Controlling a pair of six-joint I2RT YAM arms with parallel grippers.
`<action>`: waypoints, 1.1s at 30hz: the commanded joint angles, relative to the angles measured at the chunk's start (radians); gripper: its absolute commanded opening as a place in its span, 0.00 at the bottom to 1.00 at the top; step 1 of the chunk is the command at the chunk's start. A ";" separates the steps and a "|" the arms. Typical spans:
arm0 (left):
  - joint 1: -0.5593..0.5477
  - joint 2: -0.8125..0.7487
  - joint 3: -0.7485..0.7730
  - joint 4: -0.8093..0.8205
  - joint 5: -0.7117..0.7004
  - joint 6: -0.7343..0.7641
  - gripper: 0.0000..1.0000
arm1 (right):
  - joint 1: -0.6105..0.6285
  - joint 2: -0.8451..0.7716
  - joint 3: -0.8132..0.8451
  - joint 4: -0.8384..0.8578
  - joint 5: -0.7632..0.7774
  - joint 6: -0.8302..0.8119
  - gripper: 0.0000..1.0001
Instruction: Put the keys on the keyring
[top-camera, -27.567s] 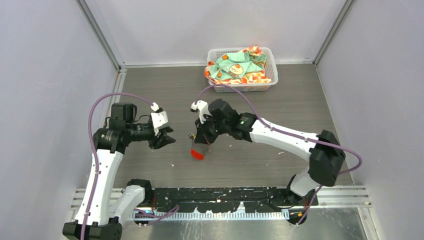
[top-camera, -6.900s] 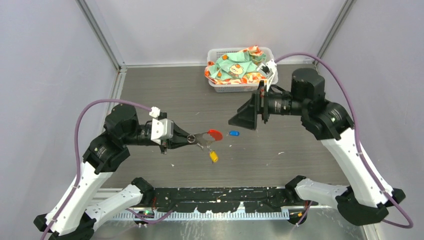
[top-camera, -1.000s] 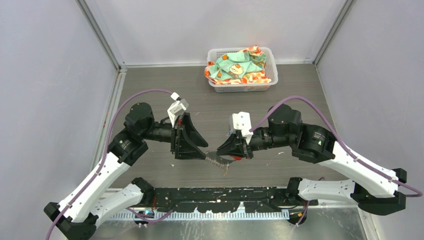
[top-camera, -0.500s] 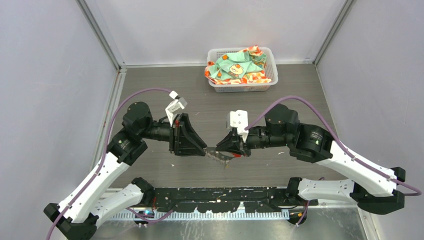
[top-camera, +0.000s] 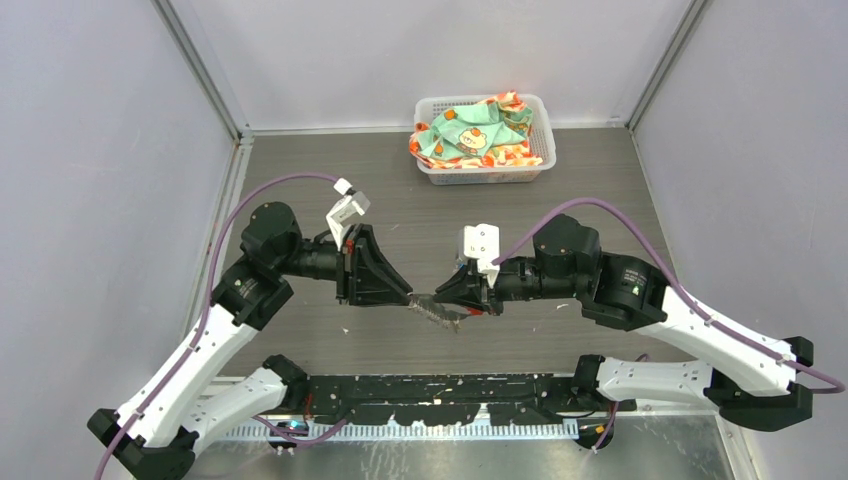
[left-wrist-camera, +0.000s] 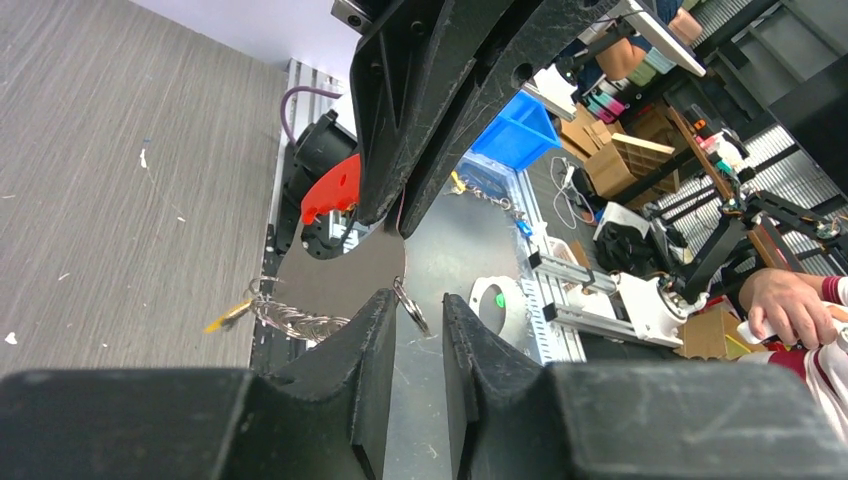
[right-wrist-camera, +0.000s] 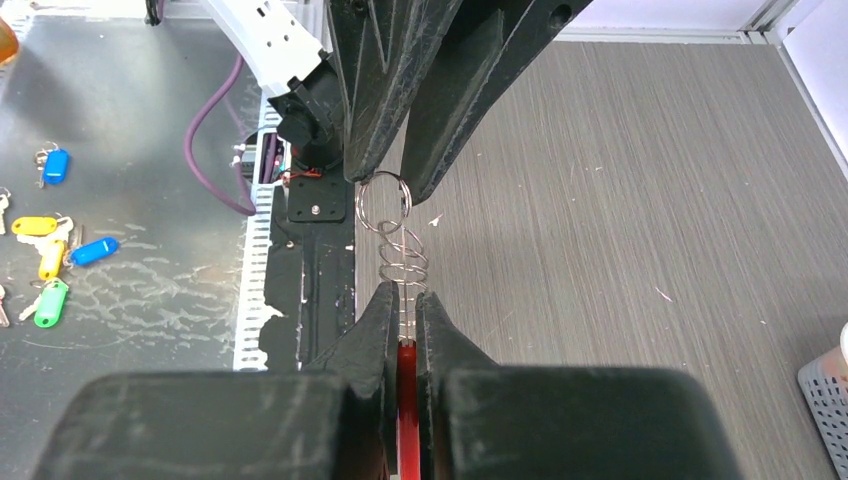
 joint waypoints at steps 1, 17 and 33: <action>0.001 -0.010 0.038 0.034 0.037 0.016 0.24 | -0.001 -0.021 0.003 0.076 0.039 0.006 0.01; 0.002 -0.011 0.060 -0.144 -0.052 0.229 0.00 | 0.000 -0.030 -0.011 0.106 0.029 0.029 0.01; 0.000 0.061 0.230 -0.466 -0.223 0.651 0.00 | 0.000 -0.009 -0.040 0.167 0.022 0.123 0.36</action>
